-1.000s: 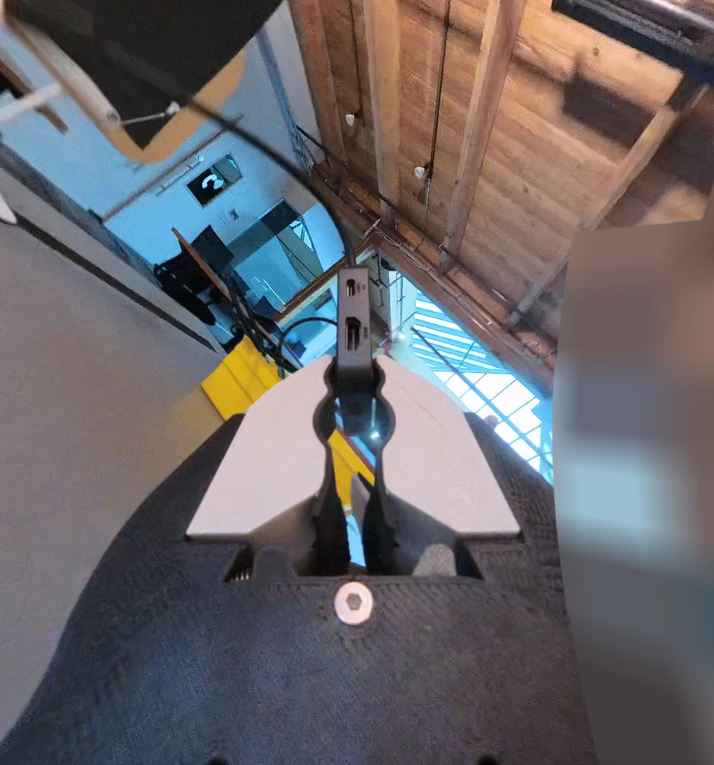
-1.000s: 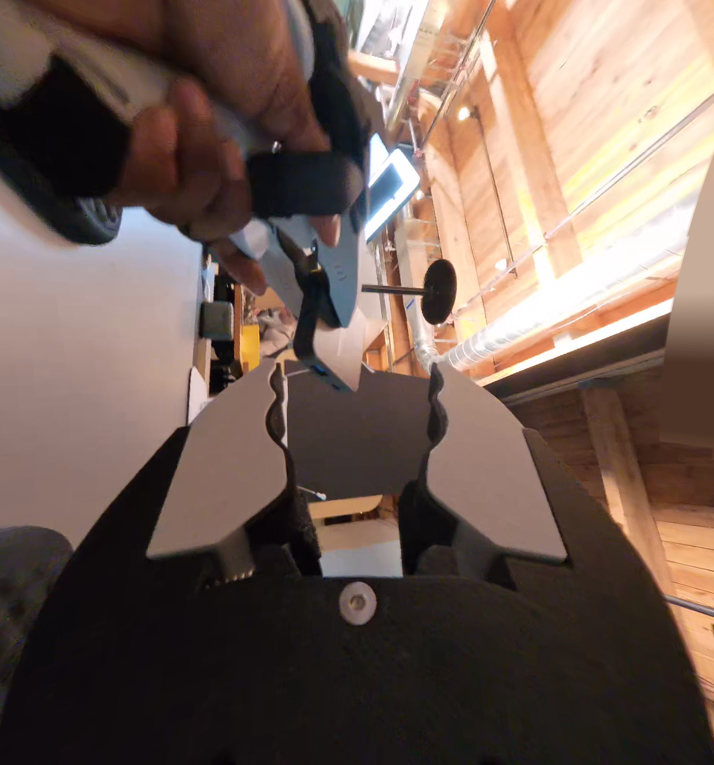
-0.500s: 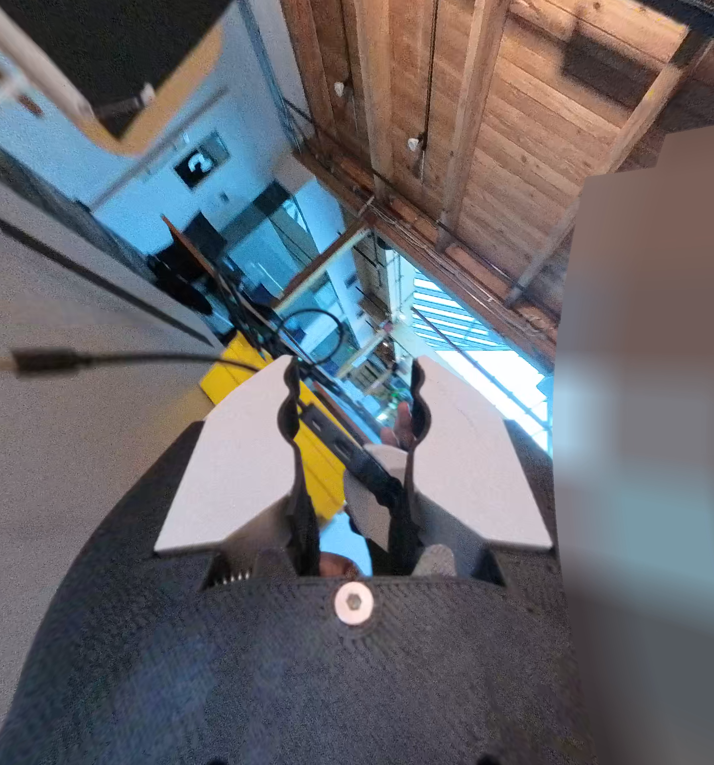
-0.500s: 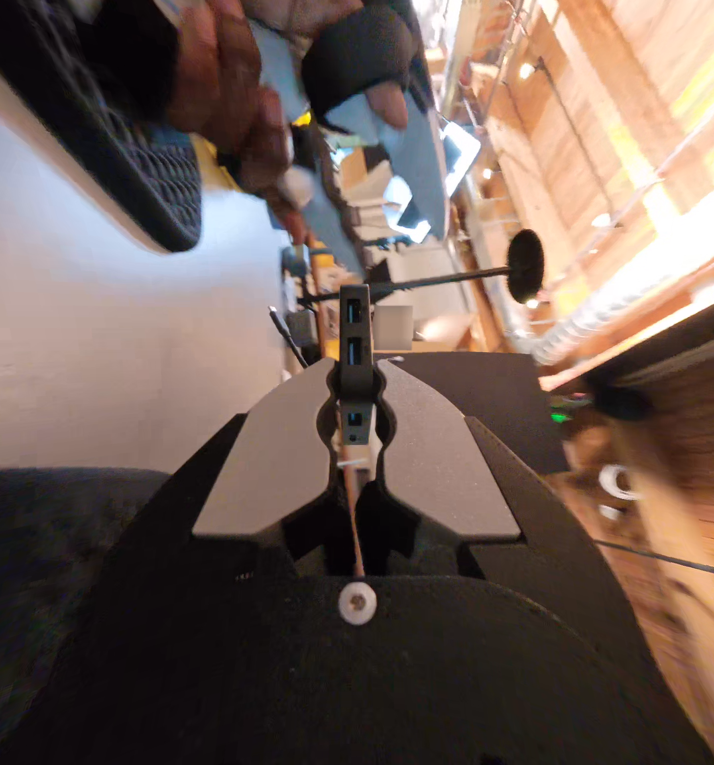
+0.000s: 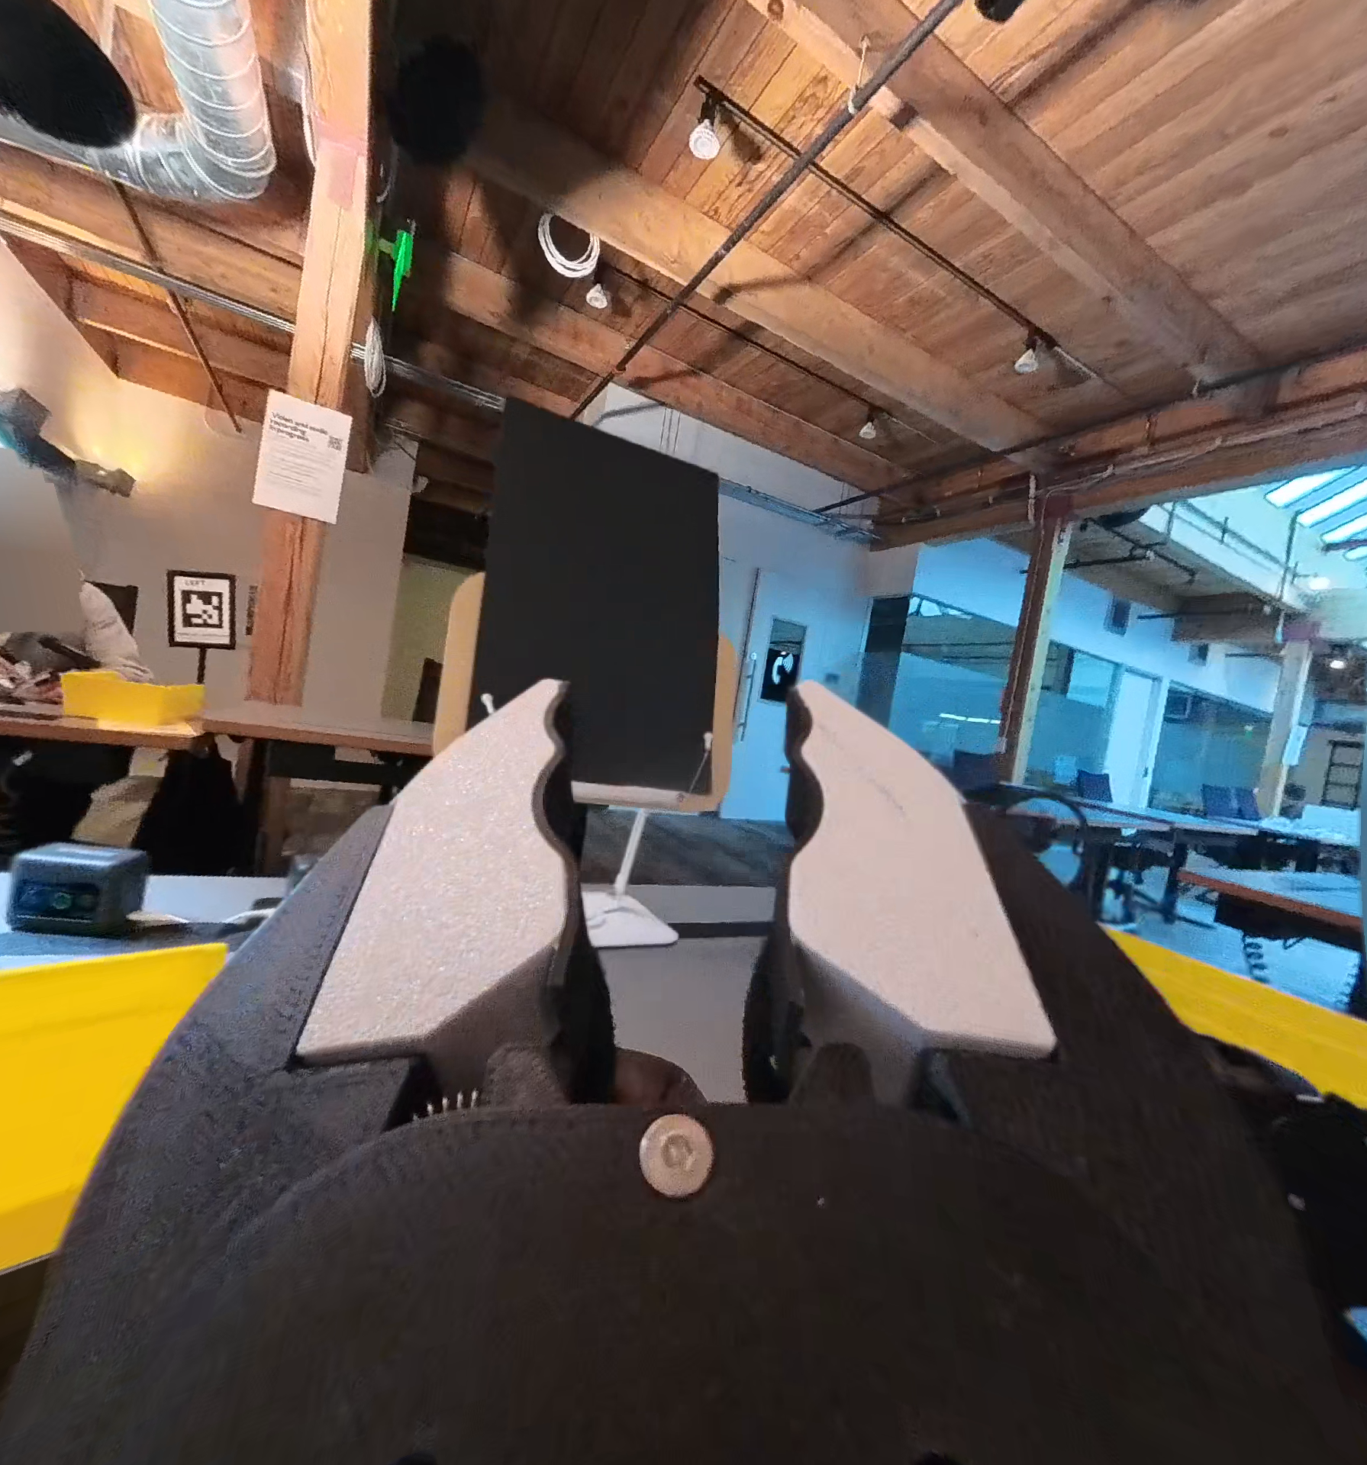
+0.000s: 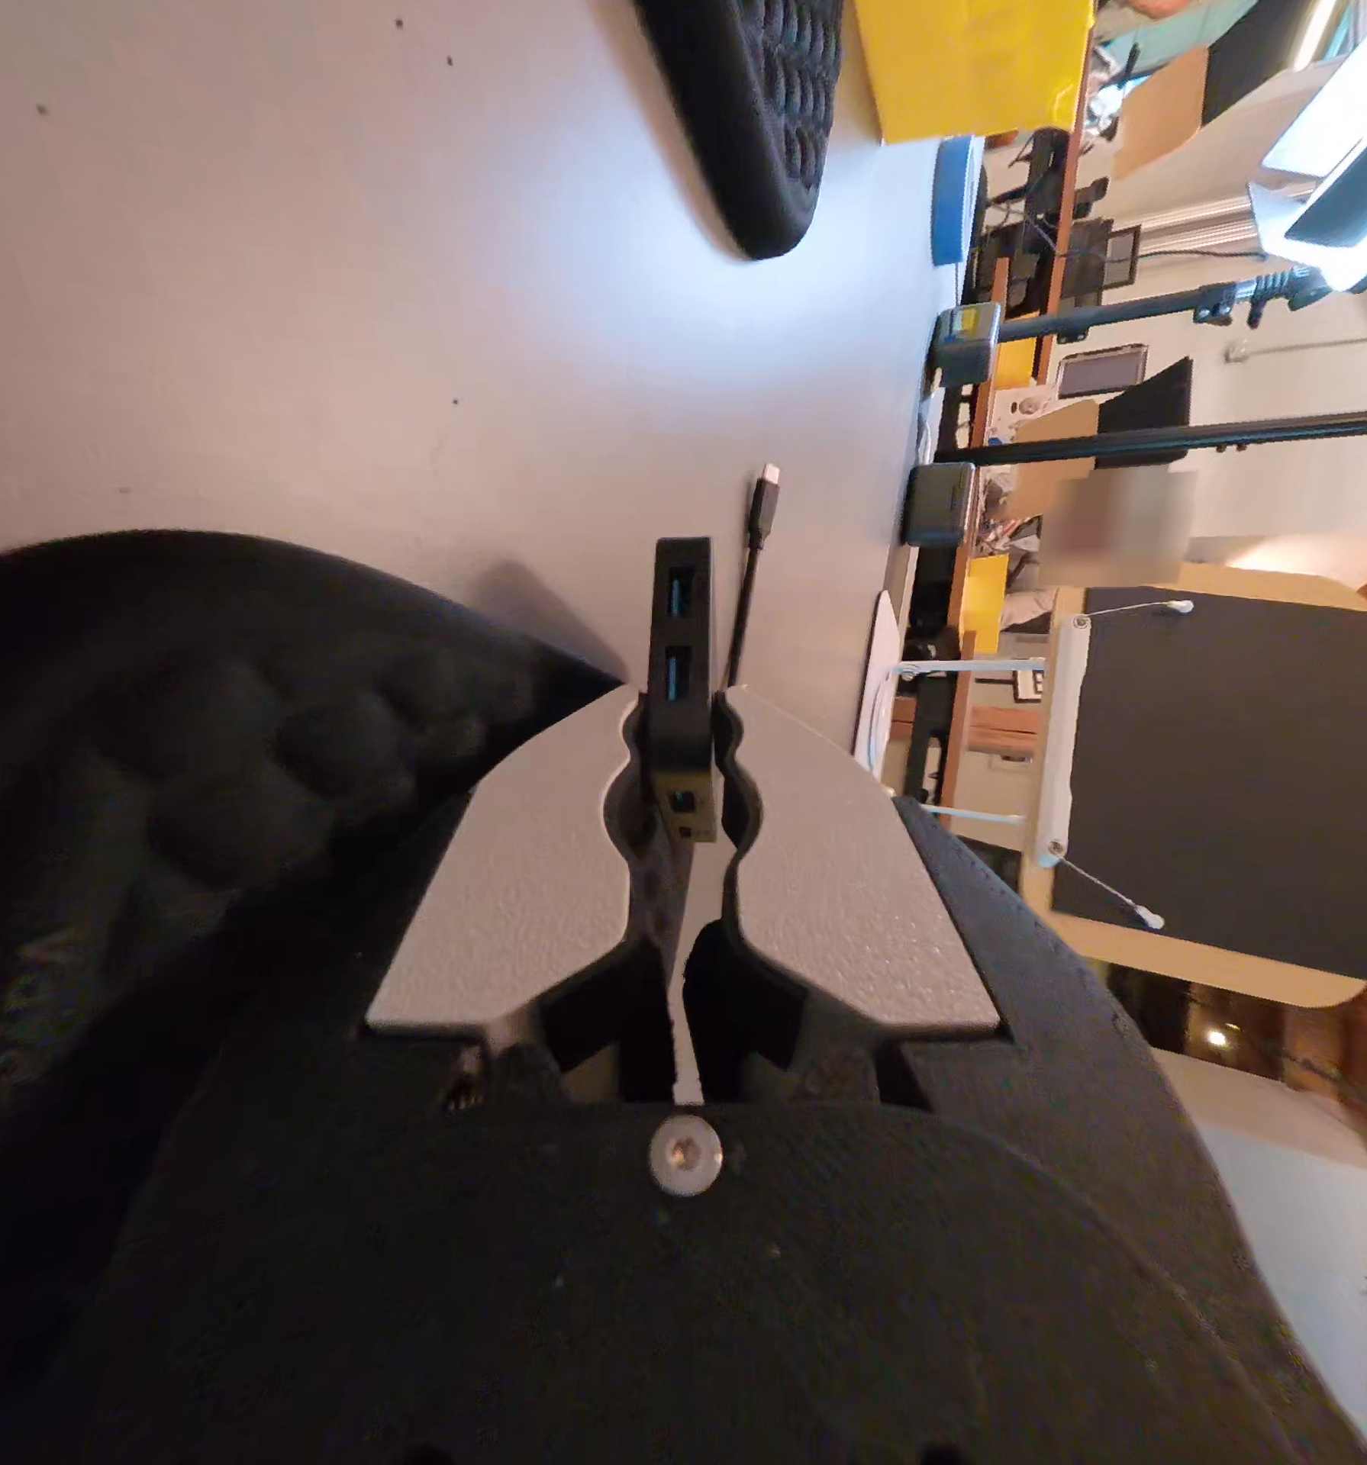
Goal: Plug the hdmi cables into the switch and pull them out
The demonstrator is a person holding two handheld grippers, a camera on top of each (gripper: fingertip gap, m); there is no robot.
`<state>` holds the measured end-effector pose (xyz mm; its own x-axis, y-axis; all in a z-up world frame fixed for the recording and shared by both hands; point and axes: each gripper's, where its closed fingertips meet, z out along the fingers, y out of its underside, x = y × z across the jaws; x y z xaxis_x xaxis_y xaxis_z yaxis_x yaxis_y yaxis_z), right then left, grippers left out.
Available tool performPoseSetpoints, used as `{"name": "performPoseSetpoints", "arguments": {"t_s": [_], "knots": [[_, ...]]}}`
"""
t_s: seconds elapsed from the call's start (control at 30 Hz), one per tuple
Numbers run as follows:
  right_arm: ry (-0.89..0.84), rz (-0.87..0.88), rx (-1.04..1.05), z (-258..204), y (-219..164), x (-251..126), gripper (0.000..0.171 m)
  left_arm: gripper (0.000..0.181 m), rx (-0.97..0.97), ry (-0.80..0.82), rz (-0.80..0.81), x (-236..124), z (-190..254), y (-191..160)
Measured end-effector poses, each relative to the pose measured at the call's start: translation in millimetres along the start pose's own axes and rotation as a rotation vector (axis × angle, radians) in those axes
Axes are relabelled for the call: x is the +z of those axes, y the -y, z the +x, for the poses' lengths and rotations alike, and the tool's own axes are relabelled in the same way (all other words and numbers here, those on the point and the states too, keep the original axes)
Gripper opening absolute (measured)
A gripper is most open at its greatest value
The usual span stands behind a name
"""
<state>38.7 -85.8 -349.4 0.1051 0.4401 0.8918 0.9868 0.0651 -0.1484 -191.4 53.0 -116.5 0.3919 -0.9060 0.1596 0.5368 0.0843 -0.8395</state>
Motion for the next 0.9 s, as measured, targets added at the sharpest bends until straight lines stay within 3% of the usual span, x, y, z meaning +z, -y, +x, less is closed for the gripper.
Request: {"name": "performPoseSetpoints", "arguments": {"t_s": [0.2,0.33,0.43,0.57,0.63,0.77,0.9], "knots": [[0.105,0.061,0.203,-7,0,-10,0.023,0.050,0.139,0.071,-0.150,-38,-41,24],[0.169,0.088,0.310,-10,1,-21,0.034,0.049,0.192,0.171,-0.277,-65,-76,22],[0.210,0.131,0.389,-9,6,-34,0.045,0.049,0.317,0.297,-0.517,-86,-111,-9],[0.151,0.278,0.448,13,26,-55,0.048,0.048,0.477,0.393,-1.002,-126,-160,-73],[0.111,0.353,0.440,25,40,-64,0.048,0.044,0.458,0.424,-1.101,-133,-175,-88],[0.086,0.490,0.387,37,74,-76,0.047,0.040,0.337,0.331,-1.267,-133,-184,-127],[0.084,0.492,0.346,38,83,-76,0.047,0.038,0.239,0.344,-1.431,-137,-202,-158]]}}
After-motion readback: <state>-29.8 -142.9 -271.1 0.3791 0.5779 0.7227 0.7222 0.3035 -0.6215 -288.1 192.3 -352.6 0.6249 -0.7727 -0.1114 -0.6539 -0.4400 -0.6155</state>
